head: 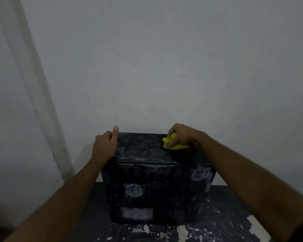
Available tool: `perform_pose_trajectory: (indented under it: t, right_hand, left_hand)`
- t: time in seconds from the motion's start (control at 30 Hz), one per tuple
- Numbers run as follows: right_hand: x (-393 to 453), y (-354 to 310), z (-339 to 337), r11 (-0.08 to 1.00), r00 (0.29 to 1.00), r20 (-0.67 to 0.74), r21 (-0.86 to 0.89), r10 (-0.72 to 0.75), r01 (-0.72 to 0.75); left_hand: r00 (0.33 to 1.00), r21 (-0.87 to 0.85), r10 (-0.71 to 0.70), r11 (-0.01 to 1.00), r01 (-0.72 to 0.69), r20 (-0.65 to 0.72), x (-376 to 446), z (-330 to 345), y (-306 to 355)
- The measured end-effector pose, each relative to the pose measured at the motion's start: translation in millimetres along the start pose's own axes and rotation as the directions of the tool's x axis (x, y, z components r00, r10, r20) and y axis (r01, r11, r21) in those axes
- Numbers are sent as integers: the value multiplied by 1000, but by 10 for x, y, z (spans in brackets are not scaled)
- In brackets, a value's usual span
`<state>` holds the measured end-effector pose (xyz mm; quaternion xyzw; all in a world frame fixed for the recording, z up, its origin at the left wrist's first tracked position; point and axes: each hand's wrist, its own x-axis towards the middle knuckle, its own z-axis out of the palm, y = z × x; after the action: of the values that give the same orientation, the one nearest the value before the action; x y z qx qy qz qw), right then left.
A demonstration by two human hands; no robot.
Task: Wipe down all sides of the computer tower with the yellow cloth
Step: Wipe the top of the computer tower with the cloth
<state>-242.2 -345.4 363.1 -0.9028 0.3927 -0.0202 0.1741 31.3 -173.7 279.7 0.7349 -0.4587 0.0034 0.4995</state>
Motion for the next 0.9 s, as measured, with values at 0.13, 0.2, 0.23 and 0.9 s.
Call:
perform_pose_trajectory:
  t: [0.13, 0.2, 0.23, 0.9]
  right_hand:
    - [-1, -61, 152, 1000, 997, -83, -14, -10, 8]
    - [-89, -59, 104, 998, 998, 29, 44, -54, 53]
    - [-133, -52, 44, 998, 995, 82, 51, -51, 47]
    - [-468, -163, 39, 999, 990, 141, 37, 22, -27]
  left_hand:
    - [1000, -5, 1, 1000, -2, -4, -17, -5, 12]
    - [1000, -6, -7, 1000, 7, -1, -23, -5, 18]
    - [1000, -3, -5, 1000, 5, -3, -21, -5, 17]
    - [1000, 40, 19, 999, -20, 1, -15, -9, 14]
